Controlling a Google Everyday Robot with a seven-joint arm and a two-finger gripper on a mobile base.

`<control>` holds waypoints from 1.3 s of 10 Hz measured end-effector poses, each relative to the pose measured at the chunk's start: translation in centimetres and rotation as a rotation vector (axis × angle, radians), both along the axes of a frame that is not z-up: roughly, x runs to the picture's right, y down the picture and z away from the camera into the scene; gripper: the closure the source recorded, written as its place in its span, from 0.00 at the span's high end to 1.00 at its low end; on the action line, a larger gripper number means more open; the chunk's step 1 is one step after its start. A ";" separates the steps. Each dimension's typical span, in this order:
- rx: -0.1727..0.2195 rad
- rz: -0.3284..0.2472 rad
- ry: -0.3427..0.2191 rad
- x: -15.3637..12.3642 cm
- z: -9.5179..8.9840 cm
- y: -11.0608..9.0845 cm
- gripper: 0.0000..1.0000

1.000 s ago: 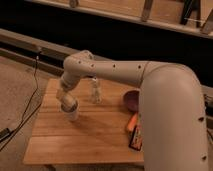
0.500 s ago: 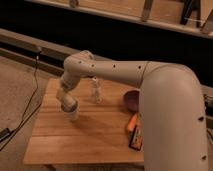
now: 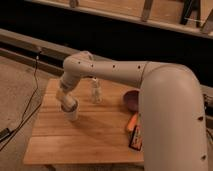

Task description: Place the white sponge in the ceramic cup

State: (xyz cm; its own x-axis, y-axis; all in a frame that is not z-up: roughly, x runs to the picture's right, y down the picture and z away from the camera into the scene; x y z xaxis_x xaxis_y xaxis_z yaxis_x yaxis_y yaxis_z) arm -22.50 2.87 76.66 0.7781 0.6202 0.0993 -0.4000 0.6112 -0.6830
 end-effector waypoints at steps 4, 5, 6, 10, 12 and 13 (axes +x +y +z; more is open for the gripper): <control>0.003 0.001 0.000 -0.1 -0.1 -0.1 0.80; 0.004 0.002 0.001 -0.1 -0.2 -0.2 0.80; 0.008 0.016 0.004 0.0 -0.4 -0.7 0.80; 0.012 0.038 0.073 2.1 -1.5 -2.4 0.80; -0.003 0.004 0.157 3.5 -2.0 -2.5 0.80; -0.009 -0.017 0.193 3.9 -2.2 -2.4 0.80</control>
State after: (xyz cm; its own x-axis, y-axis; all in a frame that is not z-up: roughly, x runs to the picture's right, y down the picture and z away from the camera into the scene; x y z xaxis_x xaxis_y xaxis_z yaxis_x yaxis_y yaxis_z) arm -18.63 0.48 74.43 0.7925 0.6071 -0.0579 -0.5136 0.6132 -0.6001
